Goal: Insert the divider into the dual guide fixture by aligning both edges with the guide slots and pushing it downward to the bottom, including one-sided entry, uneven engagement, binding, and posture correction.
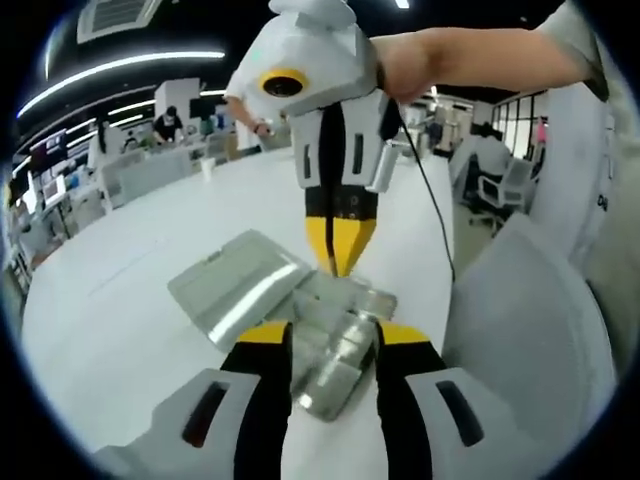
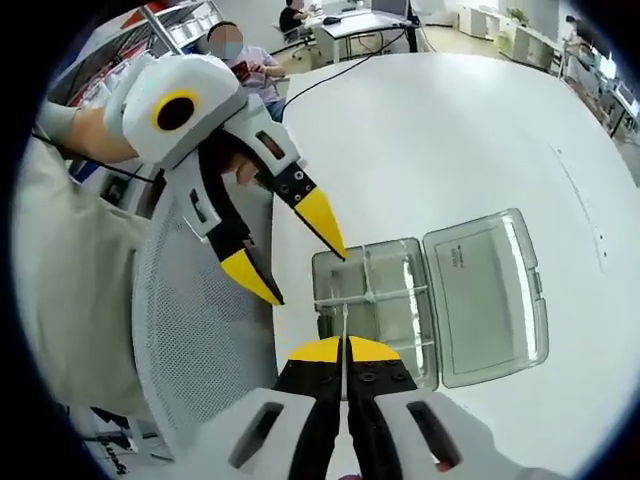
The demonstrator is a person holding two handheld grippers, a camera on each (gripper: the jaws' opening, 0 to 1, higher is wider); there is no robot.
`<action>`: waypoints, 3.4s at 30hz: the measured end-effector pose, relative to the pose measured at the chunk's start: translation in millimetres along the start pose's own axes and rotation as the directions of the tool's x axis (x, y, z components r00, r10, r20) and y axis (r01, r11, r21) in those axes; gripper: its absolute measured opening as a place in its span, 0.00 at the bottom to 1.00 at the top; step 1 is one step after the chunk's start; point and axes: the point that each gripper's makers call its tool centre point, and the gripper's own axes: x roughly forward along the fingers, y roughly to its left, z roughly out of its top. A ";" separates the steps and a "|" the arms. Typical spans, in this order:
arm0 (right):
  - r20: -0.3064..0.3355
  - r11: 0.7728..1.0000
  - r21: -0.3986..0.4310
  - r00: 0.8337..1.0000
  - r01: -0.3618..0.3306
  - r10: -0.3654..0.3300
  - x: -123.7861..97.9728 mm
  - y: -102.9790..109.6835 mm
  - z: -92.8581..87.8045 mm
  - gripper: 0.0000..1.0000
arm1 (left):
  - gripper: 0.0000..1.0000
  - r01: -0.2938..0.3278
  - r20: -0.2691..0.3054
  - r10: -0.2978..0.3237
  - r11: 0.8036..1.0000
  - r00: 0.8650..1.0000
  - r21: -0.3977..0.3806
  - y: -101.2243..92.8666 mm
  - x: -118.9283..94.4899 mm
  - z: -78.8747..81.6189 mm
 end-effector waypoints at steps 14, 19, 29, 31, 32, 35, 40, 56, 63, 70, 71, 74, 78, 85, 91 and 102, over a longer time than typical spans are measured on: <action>-0.070 0.995 -0.084 0.996 0.050 -0.056 10.4 -12.6 -4.0 0.00 | 0.56 -0.037 -0.045 0.032 0.993 0.998 -0.111 8.2 2.6 -10.1; -0.086 0.991 -0.113 0.993 0.066 -0.076 13.2 -16.9 -4.8 0.00 | 0.63 -0.045 -0.044 0.040 0.990 0.998 -0.135 8.7 1.6 -11.6; -0.096 0.987 -0.148 0.992 0.069 -0.084 21.1 -19.9 1.7 0.00 | 0.72 -0.051 -0.049 0.043 0.984 0.998 -0.173 9.0 1.3 -19.3; -0.105 0.985 -0.156 0.991 0.070 -0.087 23.3 -21.2 1.0 0.00 | 0.74 -0.047 -0.050 0.039 0.984 0.998 -0.174 8.4 1.9 -20.3; -0.109 0.985 -0.158 0.990 0.071 -0.089 23.9 -21.9 0.6 0.00 | 0.75 -0.046 -0.052 0.037 0.984 0.998 -0.174 8.2 2.1 -20.9; -0.120 0.983 -0.166 0.988 0.073 -0.094 25.7 -23.1 -0.6 0.00 | 0.75 -0.046 -0.051 0.037 0.982 0.998 -0.182 9.2 2.5 -21.8; -0.131 0.982 -0.173 0.987 0.072 -0.096 28.1 -24.8 -1.9 0.00 | 0.75 -0.050 -0.051 0.041 0.981 0.998 -0.189 11.4 2.7 -22.6; -0.140 0.981 -0.183 0.986 0.061 -0.087 31.3 -22.4 -0.4 0.00 | 0.74 -0.058 -0.053 0.048 0.978 0.997 -0.201 16.6 1.5 -25.7; -0.138 0.980 -0.187 0.986 0.065 -0.092 30.1 -22.4 -0.5 0.00 | 0.74 -0.056 -0.055 0.045 0.978 0.997 -0.201 16.0 1.8 -26.0; -0.154 0.975 -0.210 0.983 0.066 -0.099 32.5 -23.5 -3.1 0.00 | 0.74 -0.052 -0.057 0.042 0.978 0.997 -0.200 14.2 3.6 -25.6; -0.154 0.976 -0.207 0.983 0.067 -0.100 32.5 -24.0 -2.8 0.00 | 0.74 -0.053 -0.057 0.042 0.978 0.997 -0.202 14.3 3.7 -25.5; -0.155 0.975 -0.214 0.983 0.067 -0.102 33.9 -24.0 -2.2 0.00 | 0.74 -0.054 -0.058 0.043 0.978 0.997 -0.202 14.8 3.9 -25.5; -0.166 0.972 -0.224 0.980 0.068 -0.107 35.9 -23.9 -2.9 0.00 | 0.74 -0.057 -0.061 0.045 0.977 0.997 -0.203 15.4 3.3 -26.2; -0.164 0.975 -0.210 0.981 0.072 -0.107 36.1 -24.4 -3.5 0.00 | 0.74 -0.060 -0.063 0.048 0.976 0.997 -0.208 16.1 3.2 -27.3; -0.160 0.976 -0.202 0.981 0.079 -0.112 36.5 -24.6 -4.8 0.00 | 0.73 -0.063 -0.064 0.050 0.976 0.997 -0.210 16.1 2.7 -27.6; -0.154 0.978 -0.187 0.981 0.089 -0.118 41.9 -24.3 -7.1 0.00 | 0.73 -0.068 -0.068 0.056 0.976 0.996 -0.205 17.5 2.0 -26.2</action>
